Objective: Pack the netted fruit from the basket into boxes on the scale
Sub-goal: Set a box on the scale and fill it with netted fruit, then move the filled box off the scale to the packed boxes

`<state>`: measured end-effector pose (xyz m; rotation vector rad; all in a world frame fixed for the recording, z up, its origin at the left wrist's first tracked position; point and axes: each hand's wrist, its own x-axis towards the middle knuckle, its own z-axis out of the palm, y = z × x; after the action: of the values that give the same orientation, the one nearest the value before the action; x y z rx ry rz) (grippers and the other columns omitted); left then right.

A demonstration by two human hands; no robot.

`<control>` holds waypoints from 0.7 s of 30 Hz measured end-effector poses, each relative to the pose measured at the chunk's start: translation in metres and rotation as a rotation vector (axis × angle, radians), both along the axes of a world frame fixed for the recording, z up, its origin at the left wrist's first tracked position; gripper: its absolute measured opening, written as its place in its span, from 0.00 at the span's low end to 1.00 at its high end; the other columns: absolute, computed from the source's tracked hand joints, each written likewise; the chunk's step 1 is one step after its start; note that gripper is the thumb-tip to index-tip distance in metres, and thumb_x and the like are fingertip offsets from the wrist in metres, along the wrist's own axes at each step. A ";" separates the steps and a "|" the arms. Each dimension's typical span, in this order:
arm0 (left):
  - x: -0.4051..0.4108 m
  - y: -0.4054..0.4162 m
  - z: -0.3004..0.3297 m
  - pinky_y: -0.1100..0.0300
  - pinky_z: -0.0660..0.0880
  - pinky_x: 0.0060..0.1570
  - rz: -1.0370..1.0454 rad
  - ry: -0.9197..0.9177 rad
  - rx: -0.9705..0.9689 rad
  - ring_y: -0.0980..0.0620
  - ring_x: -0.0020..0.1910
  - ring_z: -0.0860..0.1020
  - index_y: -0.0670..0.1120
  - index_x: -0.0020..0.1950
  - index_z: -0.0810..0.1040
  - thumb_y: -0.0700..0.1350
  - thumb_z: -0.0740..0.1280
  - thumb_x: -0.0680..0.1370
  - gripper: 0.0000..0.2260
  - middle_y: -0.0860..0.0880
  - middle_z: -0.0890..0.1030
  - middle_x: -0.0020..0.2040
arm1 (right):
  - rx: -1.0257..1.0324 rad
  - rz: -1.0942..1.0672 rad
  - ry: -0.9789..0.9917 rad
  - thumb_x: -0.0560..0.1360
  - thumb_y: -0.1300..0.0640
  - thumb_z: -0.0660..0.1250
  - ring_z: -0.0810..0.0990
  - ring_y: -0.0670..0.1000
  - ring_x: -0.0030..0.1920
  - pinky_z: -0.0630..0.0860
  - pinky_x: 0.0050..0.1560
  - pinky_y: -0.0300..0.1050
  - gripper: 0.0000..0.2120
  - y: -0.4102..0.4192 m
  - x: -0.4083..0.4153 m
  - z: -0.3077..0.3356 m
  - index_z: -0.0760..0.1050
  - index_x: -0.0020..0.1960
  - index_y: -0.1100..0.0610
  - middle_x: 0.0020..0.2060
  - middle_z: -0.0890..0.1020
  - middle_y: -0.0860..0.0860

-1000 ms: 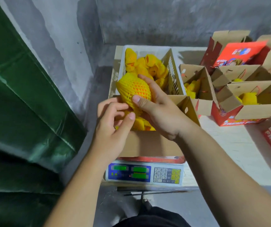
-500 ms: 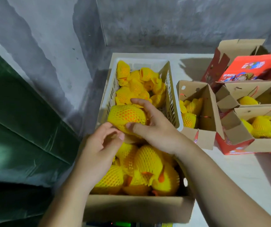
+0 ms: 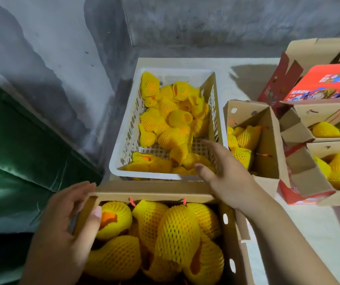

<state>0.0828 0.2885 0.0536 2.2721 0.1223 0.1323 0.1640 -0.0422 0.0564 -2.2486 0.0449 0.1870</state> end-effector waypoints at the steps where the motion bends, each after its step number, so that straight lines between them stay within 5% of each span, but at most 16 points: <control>1: -0.003 0.002 -0.001 0.59 0.78 0.55 -0.003 0.026 0.038 0.61 0.61 0.78 0.70 0.70 0.73 0.53 0.69 0.77 0.23 0.60 0.74 0.68 | 0.036 -0.031 0.013 0.80 0.41 0.67 0.64 0.45 0.77 0.67 0.73 0.46 0.31 0.000 -0.017 0.000 0.59 0.80 0.39 0.79 0.65 0.40; 4: -0.011 0.004 -0.005 0.52 0.73 0.54 0.000 0.203 0.079 0.56 0.56 0.76 0.72 0.75 0.61 0.47 0.71 0.80 0.31 0.55 0.73 0.69 | 0.087 -0.051 0.110 0.76 0.32 0.64 0.54 0.40 0.80 0.62 0.79 0.50 0.38 0.003 -0.068 -0.003 0.49 0.81 0.31 0.81 0.54 0.34; 7: -0.020 0.001 -0.003 0.57 0.72 0.43 -0.026 0.245 0.070 0.59 0.48 0.77 0.70 0.80 0.54 0.52 0.64 0.79 0.33 0.58 0.73 0.69 | 0.010 -0.081 0.087 0.78 0.38 0.66 0.40 0.35 0.80 0.48 0.81 0.43 0.44 0.008 -0.112 -0.006 0.34 0.78 0.27 0.80 0.40 0.28; 9: -0.024 0.004 -0.004 0.53 0.72 0.47 -0.041 0.229 0.098 0.52 0.53 0.78 0.66 0.81 0.55 0.51 0.62 0.80 0.32 0.58 0.72 0.72 | 0.039 -0.152 0.132 0.81 0.47 0.66 0.53 0.34 0.80 0.52 0.80 0.38 0.46 0.013 -0.133 -0.004 0.31 0.76 0.25 0.79 0.51 0.27; 10: -0.024 0.007 -0.004 0.50 0.73 0.53 -0.056 0.251 0.105 0.51 0.58 0.78 0.68 0.80 0.55 0.48 0.63 0.82 0.31 0.59 0.71 0.73 | 0.007 -0.174 0.182 0.83 0.49 0.65 0.64 0.40 0.78 0.60 0.79 0.41 0.43 0.016 -0.141 -0.003 0.34 0.78 0.28 0.79 0.61 0.33; 12: -0.023 0.011 -0.004 0.48 0.71 0.61 -0.096 0.290 0.081 0.65 0.61 0.76 0.76 0.75 0.56 0.43 0.62 0.84 0.32 0.68 0.72 0.69 | -0.198 -0.194 0.254 0.85 0.46 0.59 0.79 0.51 0.68 0.73 0.71 0.49 0.32 0.023 -0.150 0.001 0.45 0.82 0.36 0.72 0.76 0.45; 14: -0.020 0.016 -0.002 0.49 0.69 0.68 -0.138 0.322 -0.026 0.73 0.60 0.76 0.74 0.75 0.62 0.38 0.61 0.84 0.32 0.68 0.75 0.67 | -0.379 -0.199 0.310 0.86 0.45 0.55 0.82 0.56 0.61 0.77 0.62 0.53 0.22 0.026 -0.149 0.006 0.59 0.79 0.41 0.65 0.82 0.50; 16: -0.018 0.022 -0.002 0.42 0.68 0.74 -0.188 0.331 -0.105 0.60 0.68 0.77 0.64 0.79 0.67 0.36 0.61 0.85 0.29 0.58 0.79 0.70 | -0.403 -0.207 0.320 0.86 0.48 0.55 0.82 0.58 0.58 0.78 0.59 0.52 0.14 0.028 -0.146 0.012 0.68 0.70 0.47 0.61 0.83 0.52; 21: -0.026 0.027 0.012 0.40 0.71 0.72 -0.309 0.349 -0.132 0.56 0.65 0.80 0.72 0.74 0.70 0.42 0.62 0.85 0.26 0.64 0.82 0.64 | -0.292 -0.246 0.276 0.86 0.53 0.57 0.81 0.54 0.54 0.77 0.55 0.49 0.08 0.029 -0.159 0.021 0.74 0.61 0.50 0.56 0.83 0.51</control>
<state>0.0572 0.3158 0.0654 2.1335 -0.0381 -0.4239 0.0053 -0.0131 0.0777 -2.4650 0.5232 0.3762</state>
